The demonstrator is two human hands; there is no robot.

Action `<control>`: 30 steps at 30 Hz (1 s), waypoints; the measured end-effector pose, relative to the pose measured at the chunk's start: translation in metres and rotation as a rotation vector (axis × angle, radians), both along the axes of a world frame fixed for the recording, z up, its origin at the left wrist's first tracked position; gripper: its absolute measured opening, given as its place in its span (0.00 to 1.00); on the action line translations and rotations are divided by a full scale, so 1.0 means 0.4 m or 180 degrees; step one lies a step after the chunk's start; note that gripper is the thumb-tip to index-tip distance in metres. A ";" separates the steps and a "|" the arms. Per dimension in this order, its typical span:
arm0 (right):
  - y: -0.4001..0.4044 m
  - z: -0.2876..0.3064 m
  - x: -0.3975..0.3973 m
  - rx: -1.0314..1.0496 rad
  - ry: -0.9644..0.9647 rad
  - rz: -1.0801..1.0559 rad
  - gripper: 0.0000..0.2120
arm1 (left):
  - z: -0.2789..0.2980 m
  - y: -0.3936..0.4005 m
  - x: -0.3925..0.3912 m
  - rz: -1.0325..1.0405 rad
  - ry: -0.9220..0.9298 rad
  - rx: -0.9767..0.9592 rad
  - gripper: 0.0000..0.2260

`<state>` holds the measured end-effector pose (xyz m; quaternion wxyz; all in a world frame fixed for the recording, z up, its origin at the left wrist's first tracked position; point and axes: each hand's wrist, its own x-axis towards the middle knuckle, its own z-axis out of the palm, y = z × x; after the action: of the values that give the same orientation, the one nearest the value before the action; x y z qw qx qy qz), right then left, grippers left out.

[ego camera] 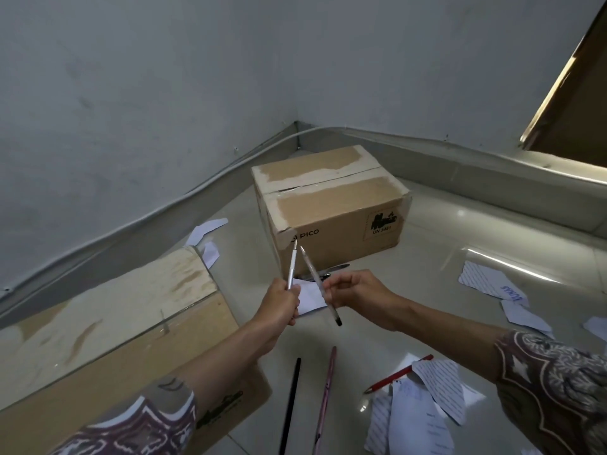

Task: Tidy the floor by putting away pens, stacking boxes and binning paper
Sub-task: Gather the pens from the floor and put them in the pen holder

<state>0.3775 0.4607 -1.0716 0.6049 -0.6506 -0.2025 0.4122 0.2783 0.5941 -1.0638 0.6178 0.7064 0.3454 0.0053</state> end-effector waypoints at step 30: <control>0.109 -0.237 0.070 -0.1999 -0.3643 0.1177 0.31 | -0.006 0.075 0.015 0.0200 -0.0887 -0.0101 0.14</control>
<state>0.4055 0.5042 -1.1662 0.1043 -0.8657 -0.4694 0.1389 0.2844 0.6240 -1.0662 0.6704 0.6778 0.2782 0.1171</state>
